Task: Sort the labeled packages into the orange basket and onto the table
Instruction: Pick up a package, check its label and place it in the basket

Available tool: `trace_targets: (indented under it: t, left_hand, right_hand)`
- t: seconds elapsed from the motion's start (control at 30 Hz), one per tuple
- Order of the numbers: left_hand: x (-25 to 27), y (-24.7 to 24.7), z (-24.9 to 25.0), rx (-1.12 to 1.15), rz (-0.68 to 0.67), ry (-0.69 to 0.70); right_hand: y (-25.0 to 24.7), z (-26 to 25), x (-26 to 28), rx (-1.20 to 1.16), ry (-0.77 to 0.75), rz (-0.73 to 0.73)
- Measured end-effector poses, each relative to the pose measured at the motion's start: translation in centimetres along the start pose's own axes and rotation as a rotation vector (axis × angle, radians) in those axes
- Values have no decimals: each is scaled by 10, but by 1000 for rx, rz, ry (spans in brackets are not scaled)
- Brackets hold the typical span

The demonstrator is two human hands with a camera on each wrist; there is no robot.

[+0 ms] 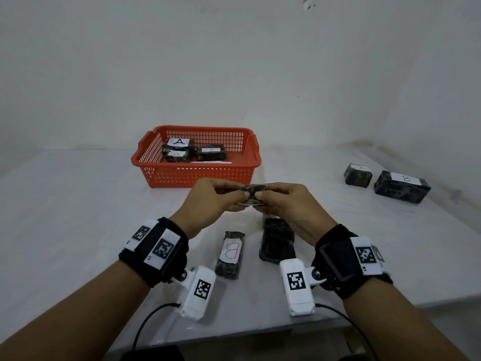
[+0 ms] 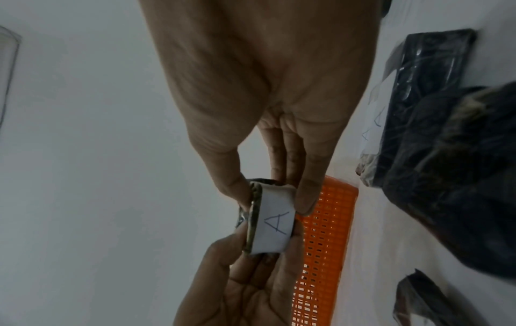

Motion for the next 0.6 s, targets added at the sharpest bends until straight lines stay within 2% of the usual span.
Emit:
trace_targets:
  t: [0.2, 0.4, 0.6]
  left_hand:
    - [0, 1, 0, 15, -10, -16]
    - [-1, 0, 1, 38, 27, -19]
    - [1, -1, -2, 16, -23, 7]
  right_hand:
    - [0, -1, -2, 9, -44, 75]
    - [1, 0, 1, -12, -16, 3]
    - [-2, 0, 3, -9, -35, 29]
Point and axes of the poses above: each hand's wrist, its own x-axis away from the middle knuckle, its own y-axis out of the palm, z = x × y, the point moved 2 cm from there along -x, towards the middle knuckle, and after that the axes turned 8 degrees about z, right-handed, at the moved point
